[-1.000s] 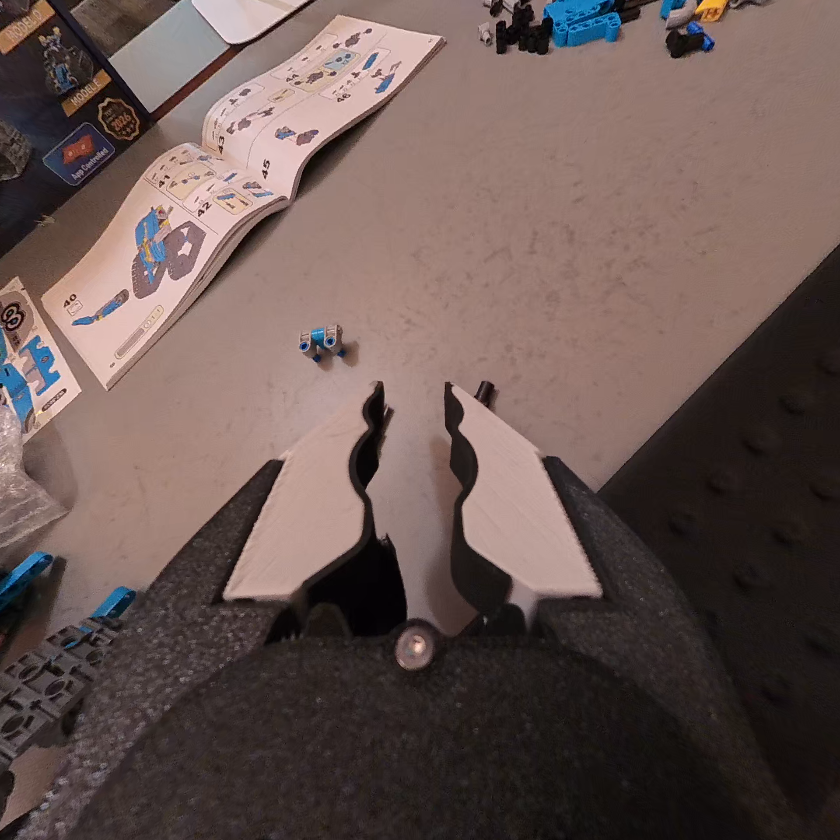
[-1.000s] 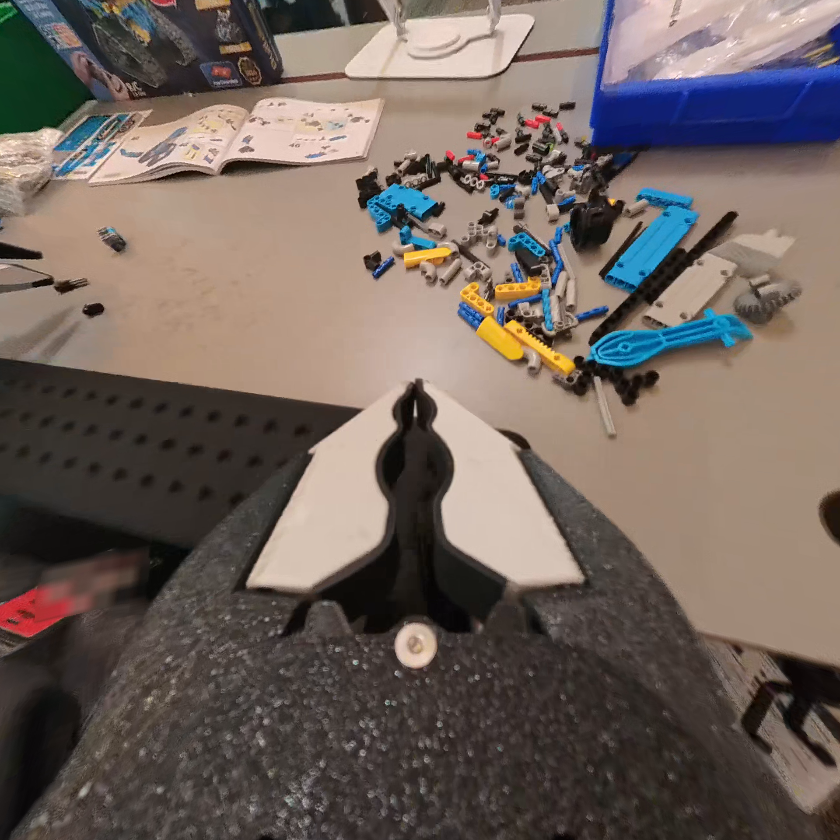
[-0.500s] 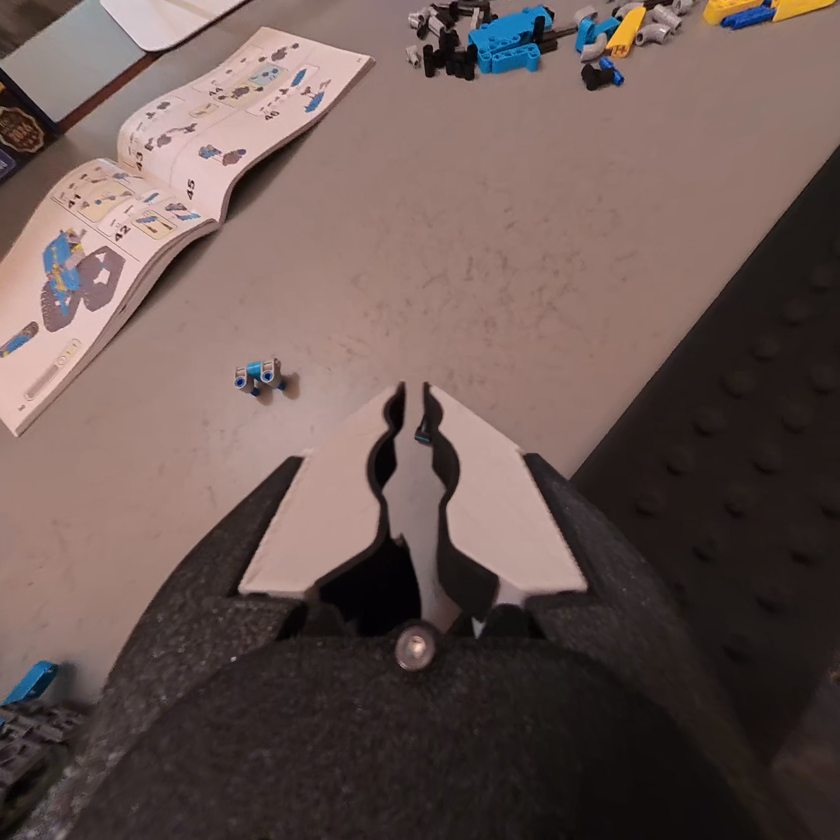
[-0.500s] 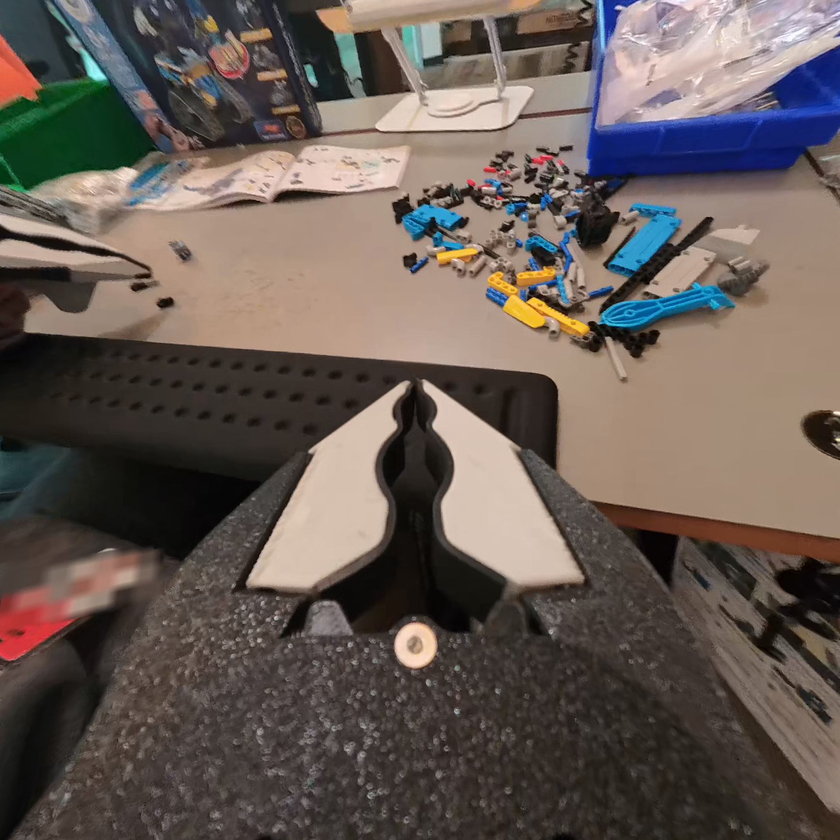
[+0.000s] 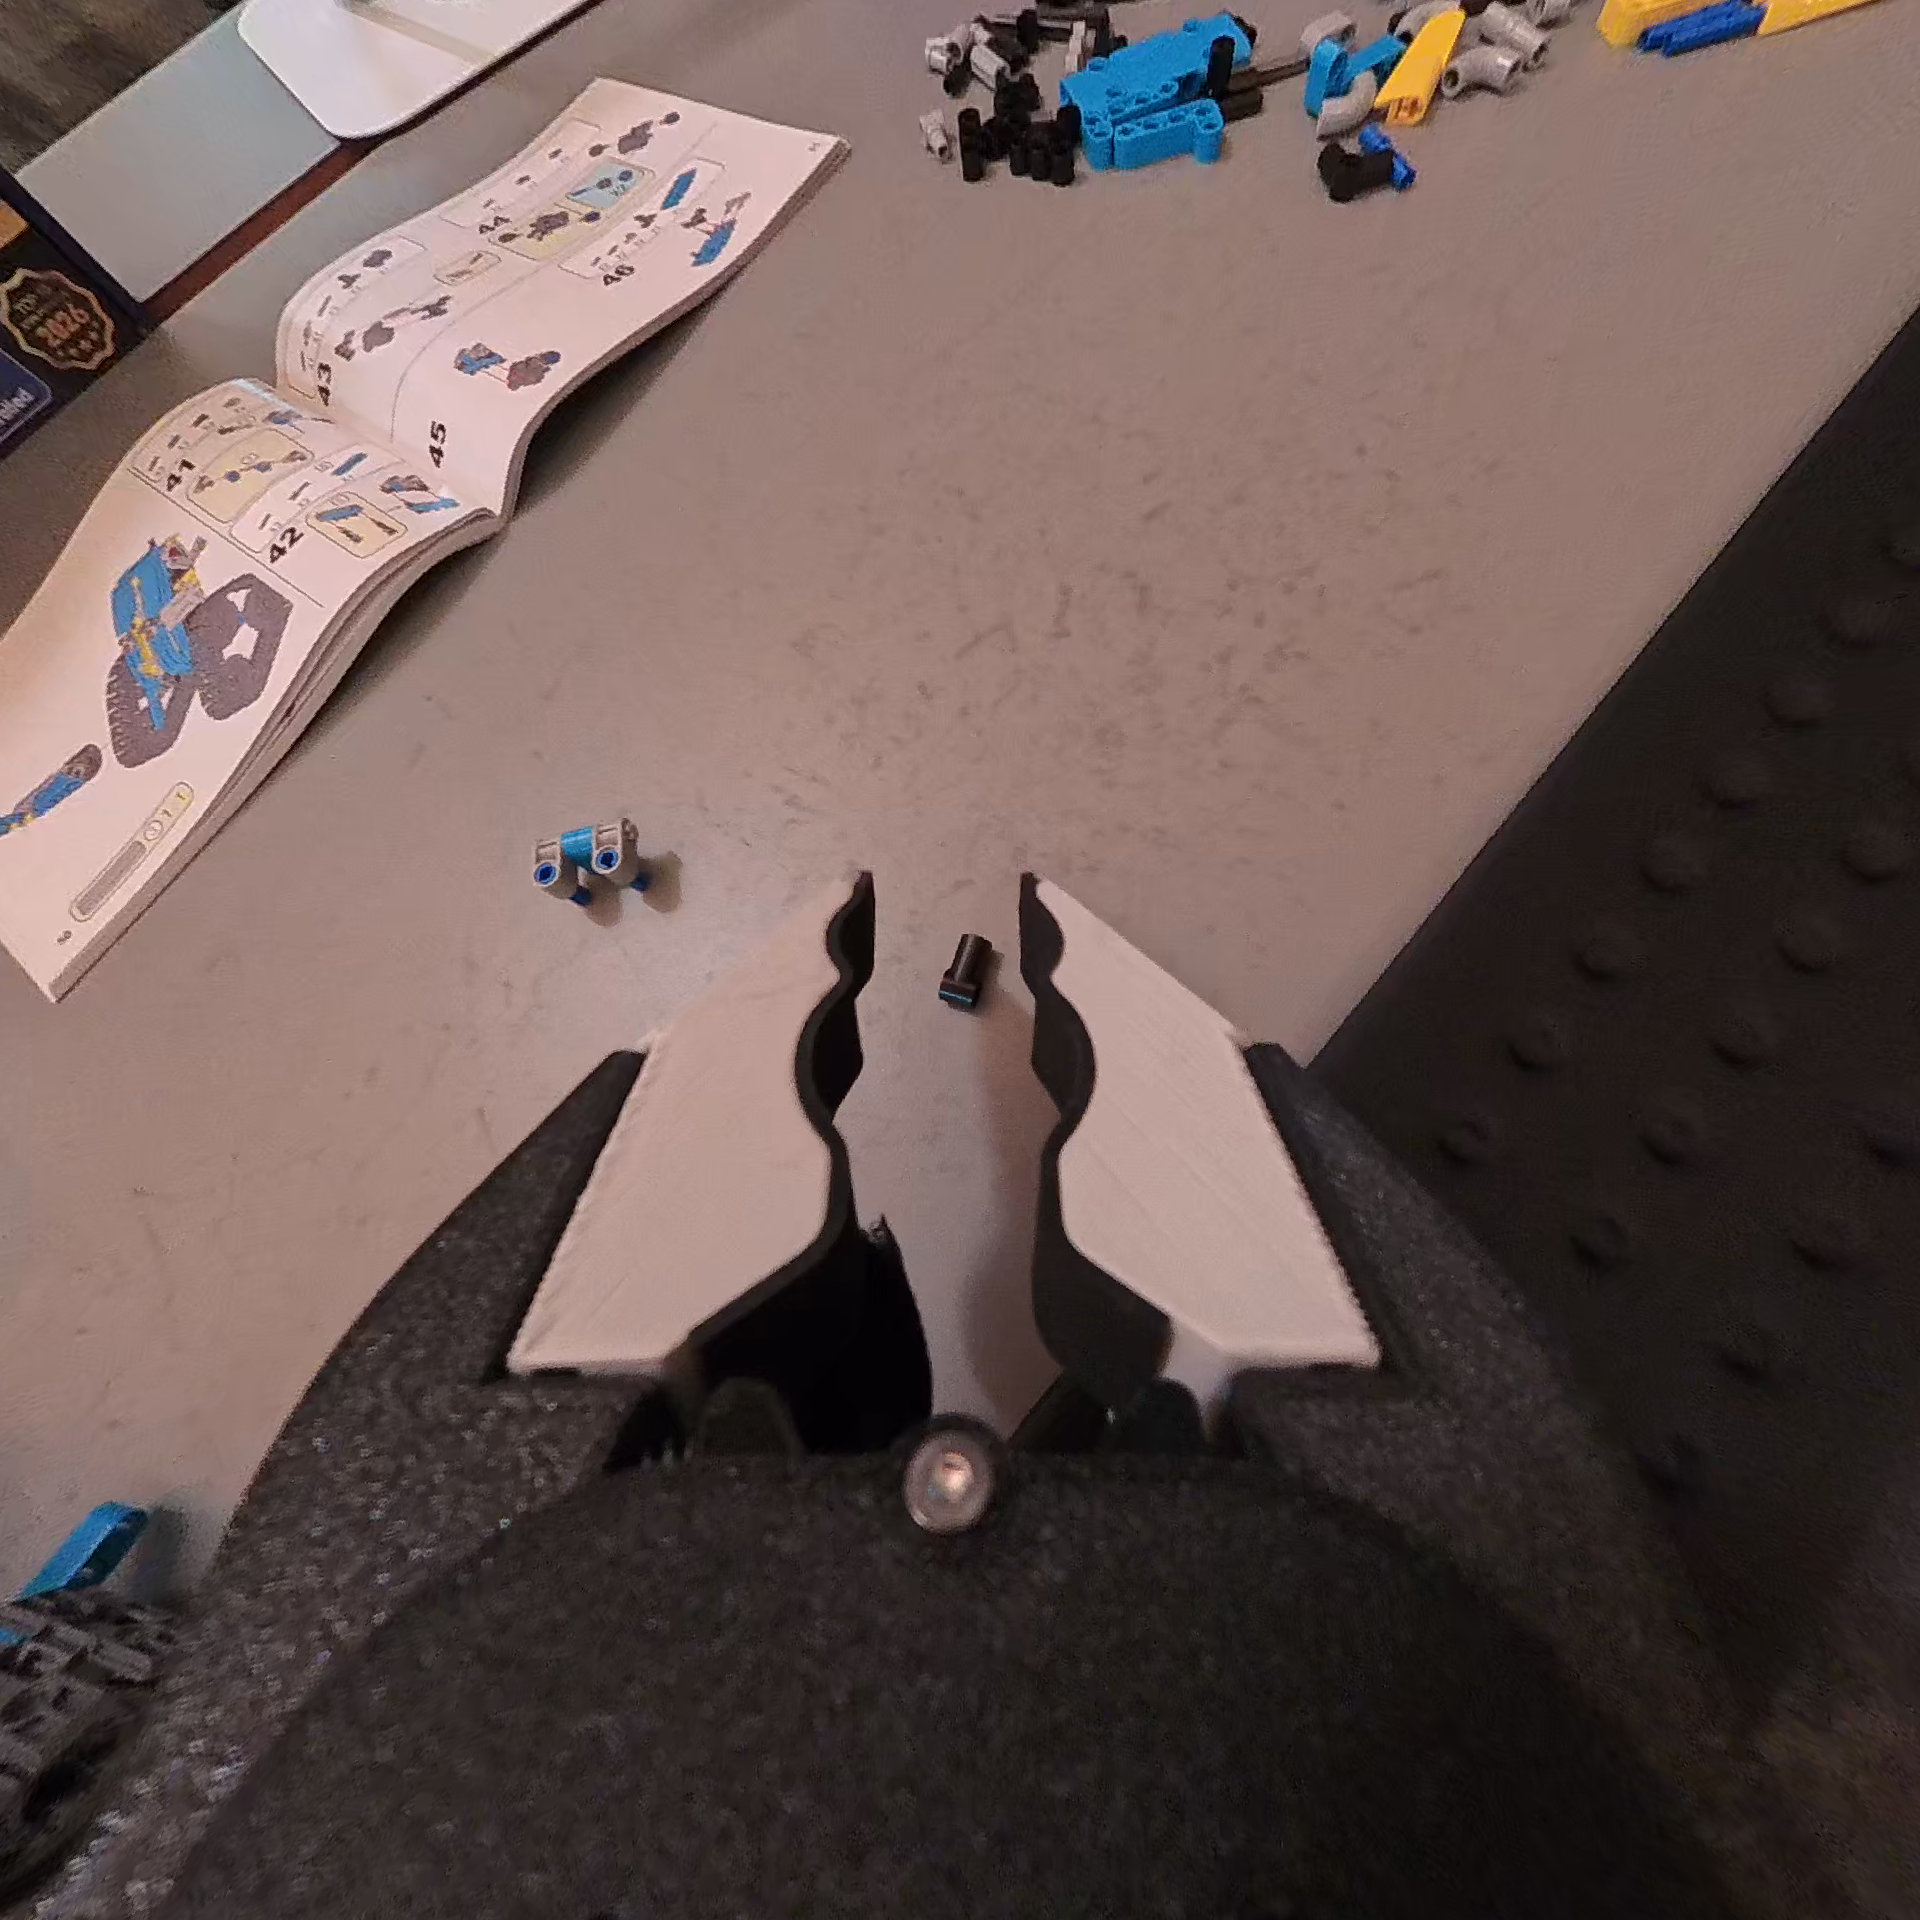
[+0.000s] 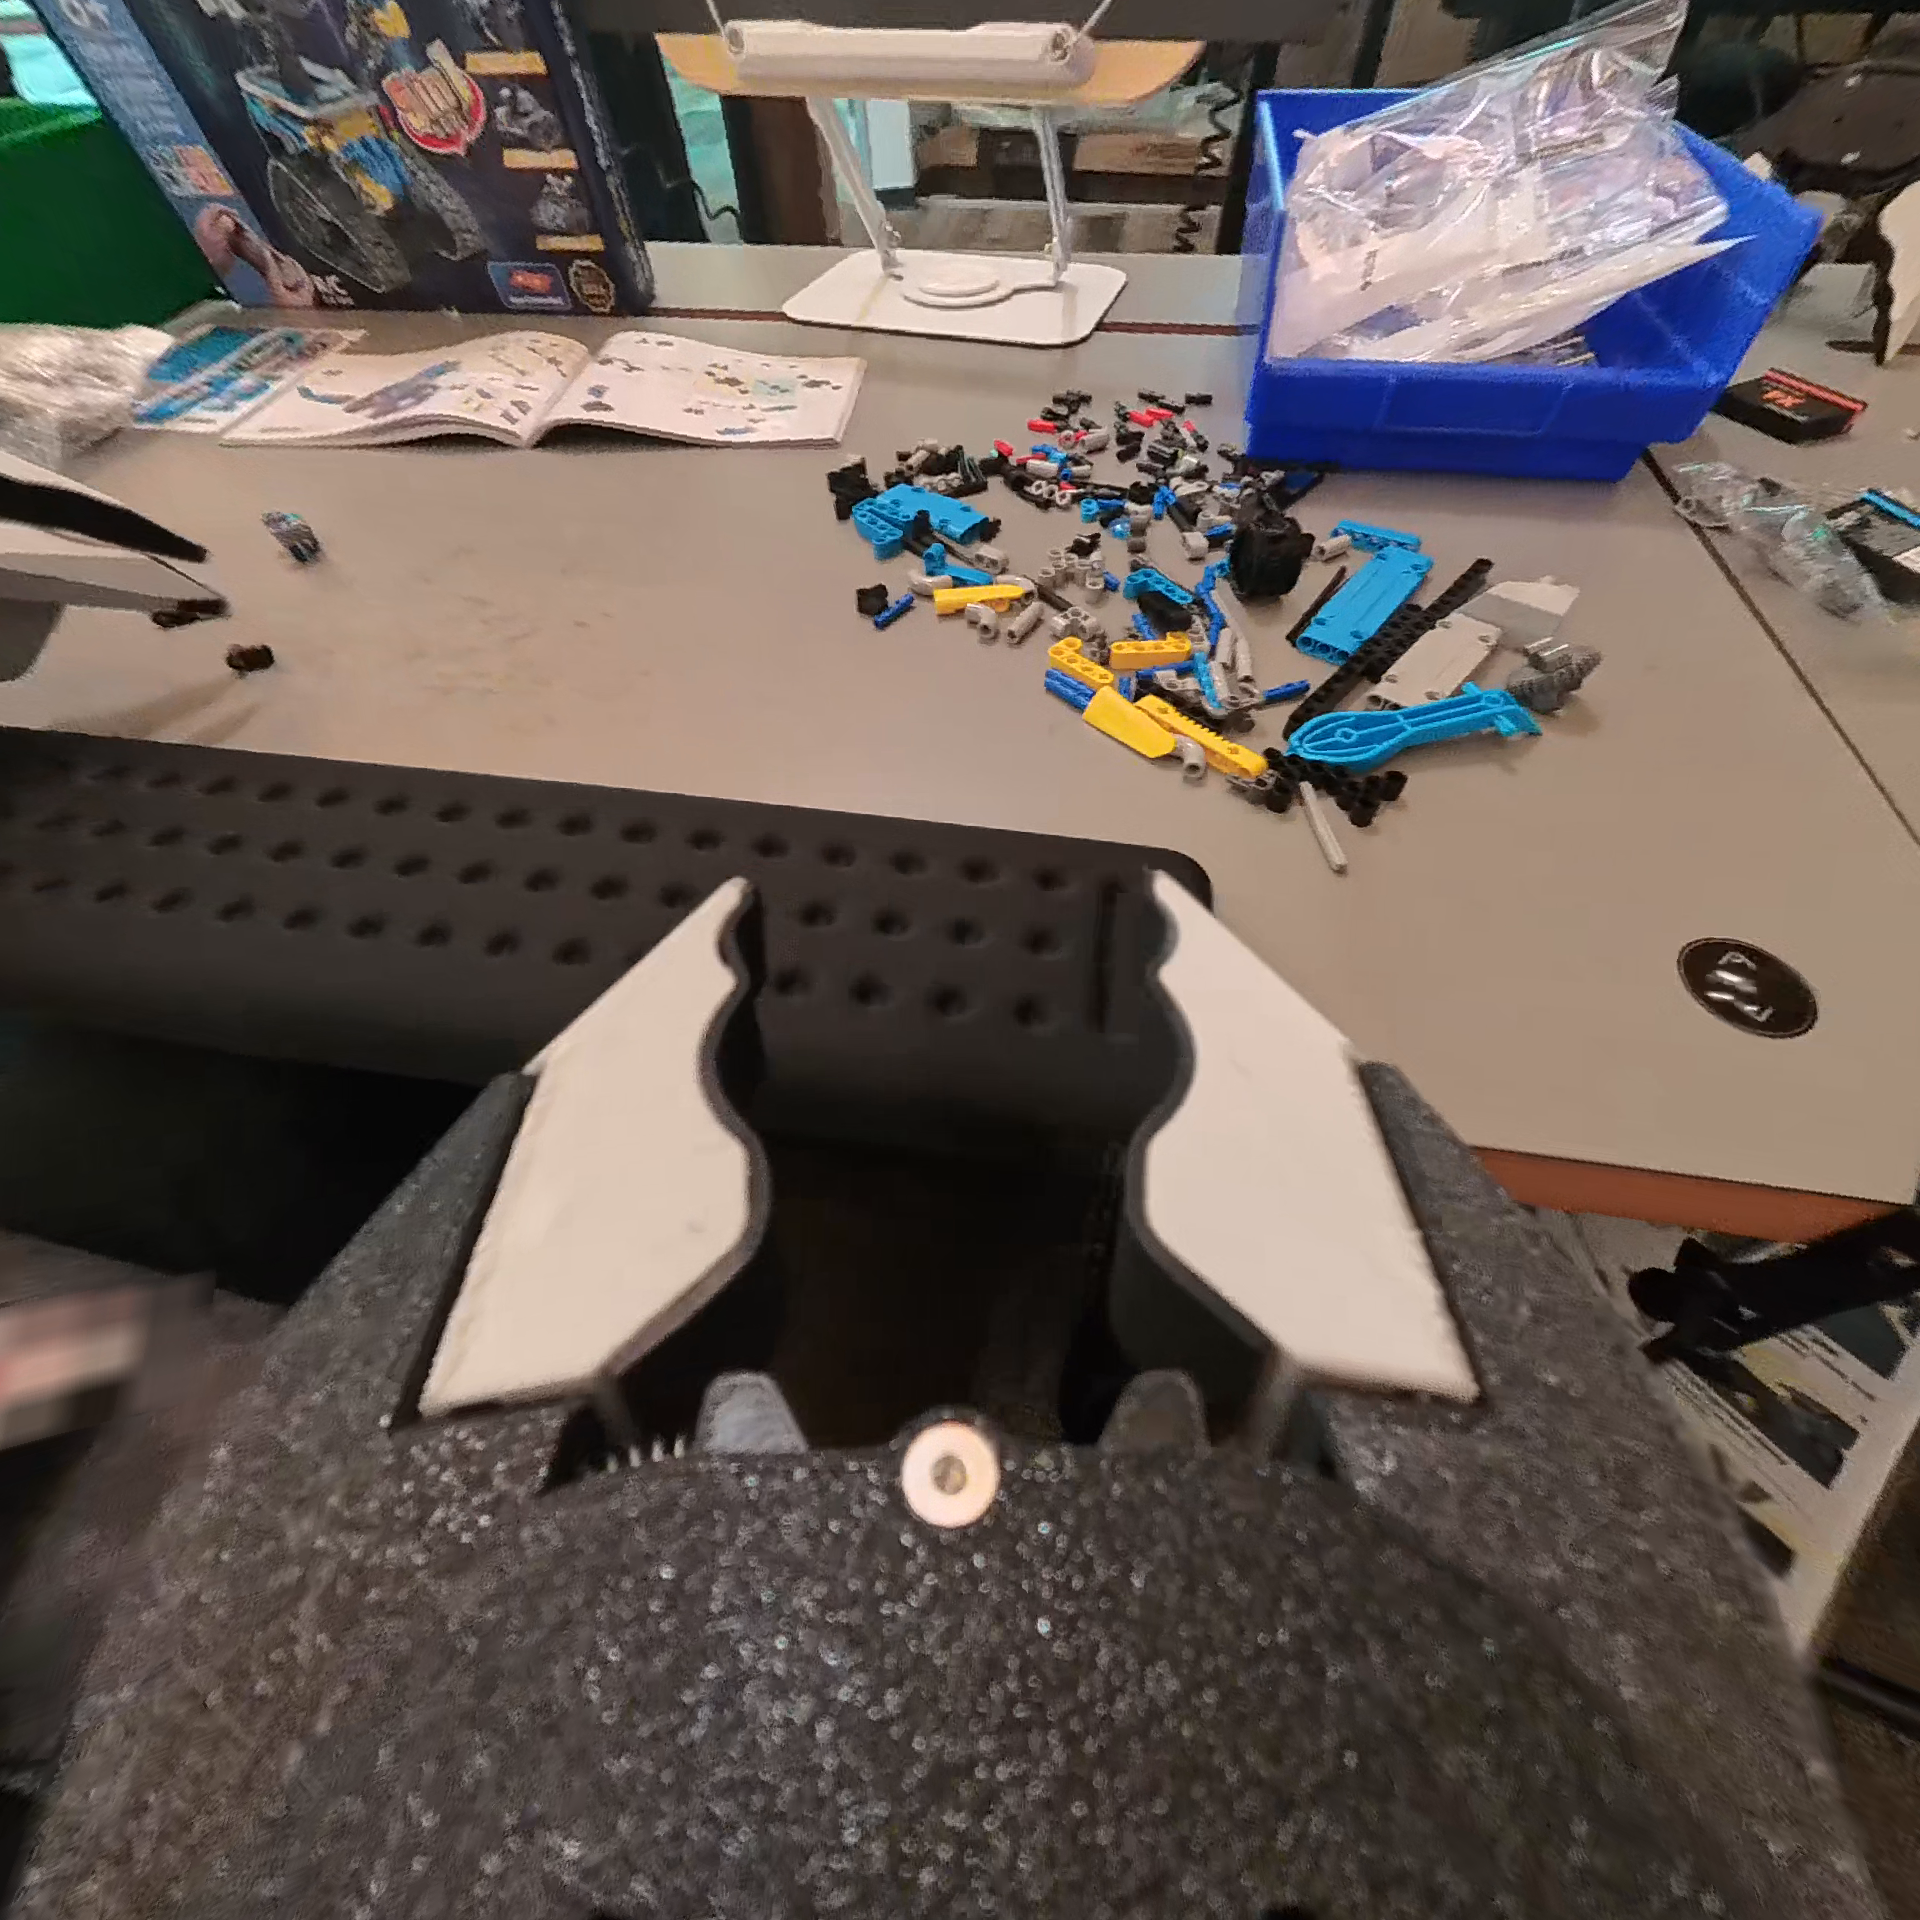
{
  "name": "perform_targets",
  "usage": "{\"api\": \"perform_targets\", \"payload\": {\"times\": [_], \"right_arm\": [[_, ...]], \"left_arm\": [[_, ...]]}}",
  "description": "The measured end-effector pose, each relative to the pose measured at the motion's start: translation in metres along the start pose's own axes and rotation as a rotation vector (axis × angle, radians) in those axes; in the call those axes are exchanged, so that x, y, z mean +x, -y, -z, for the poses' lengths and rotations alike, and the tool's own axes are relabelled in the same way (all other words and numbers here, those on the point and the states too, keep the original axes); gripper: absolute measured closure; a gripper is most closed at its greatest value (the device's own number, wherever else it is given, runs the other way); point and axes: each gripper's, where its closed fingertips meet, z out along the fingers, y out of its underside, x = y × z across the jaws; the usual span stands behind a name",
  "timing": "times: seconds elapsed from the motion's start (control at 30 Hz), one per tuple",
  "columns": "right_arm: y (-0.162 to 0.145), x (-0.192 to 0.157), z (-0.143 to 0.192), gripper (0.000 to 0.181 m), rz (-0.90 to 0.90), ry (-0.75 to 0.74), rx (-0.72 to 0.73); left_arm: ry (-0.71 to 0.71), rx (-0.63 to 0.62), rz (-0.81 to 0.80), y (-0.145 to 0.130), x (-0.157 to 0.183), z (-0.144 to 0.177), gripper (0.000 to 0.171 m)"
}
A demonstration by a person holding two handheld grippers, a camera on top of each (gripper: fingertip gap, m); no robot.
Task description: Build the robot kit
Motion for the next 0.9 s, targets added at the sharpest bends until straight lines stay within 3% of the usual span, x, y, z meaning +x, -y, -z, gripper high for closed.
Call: {"api": "perform_targets", "payload": {"times": [0.27, 0.3, 0.33, 0.37, 0.4, 0.47, 0.53, 0.6, 0.67, 0.7, 0.83, 0.9], "right_arm": [[-0.013, -0.010, -0.014, 0.109, 0.079, -0.005, -0.055], [-0.014, -0.014, -0.015, 0.130, 0.084, 0.016, -0.062], [-0.015, -0.020, -0.015, 0.172, 0.097, 0.048, -0.071], [-0.014, -0.022, -0.016, 0.181, 0.098, 0.054, -0.069], [-0.013, -0.021, -0.016, 0.181, 0.089, 0.046, -0.064], [-0.012, -0.020, -0.018, 0.181, 0.073, 0.056, -0.053], [-0.012, -0.017, -0.021, 0.159, 0.053, 0.057, -0.046], [-0.017, -0.021, -0.023, 0.181, 0.046, 0.099, -0.075], [-0.020, -0.017, -0.027, 0.181, 0.057, 0.076, -0.087], [-0.021, -0.015, -0.029, 0.181, 0.061, 0.070, -0.088], [-0.017, -0.013, -0.034, 0.161, 0.021, 0.091, -0.061], [-0.015, -0.009, -0.037, 0.161, 0.013, 0.092, -0.049]], "left_arm": [[0.025, -0.002, -0.003, -0.001, -0.002, 0.000, 0.139], [0.021, 0.000, 0.007, -0.001, -0.003, 0.001, 0.139], [0.017, 0.005, 0.017, -0.001, -0.003, 0.001, 0.140], [0.014, 0.009, 0.025, 0.000, -0.004, 0.002, 0.140], [0.009, 0.008, 0.030, 0.000, -0.004, 0.002, 0.140], [-0.010, 0.011, 0.028, 0.000, -0.001, 0.002, 0.171], [-0.005, 0.008, 0.024, 0.000, -0.002, 0.002, 0.171], [0.007, 0.010, 0.022, 0.000, -0.003, 0.002, 0.171], [-0.009, 0.005, 0.012, -0.001, 0.000, 0.001, 0.161], [-0.026, -0.002, 0.003, -0.001, 0.003, 0.000, 0.171], [-0.019, 0.001, -0.011, -0.001, 0.004, 0.000, 0.171], [-0.012, 0.007, -0.014, 0.000, 0.003, 0.001, 0.171]]}}
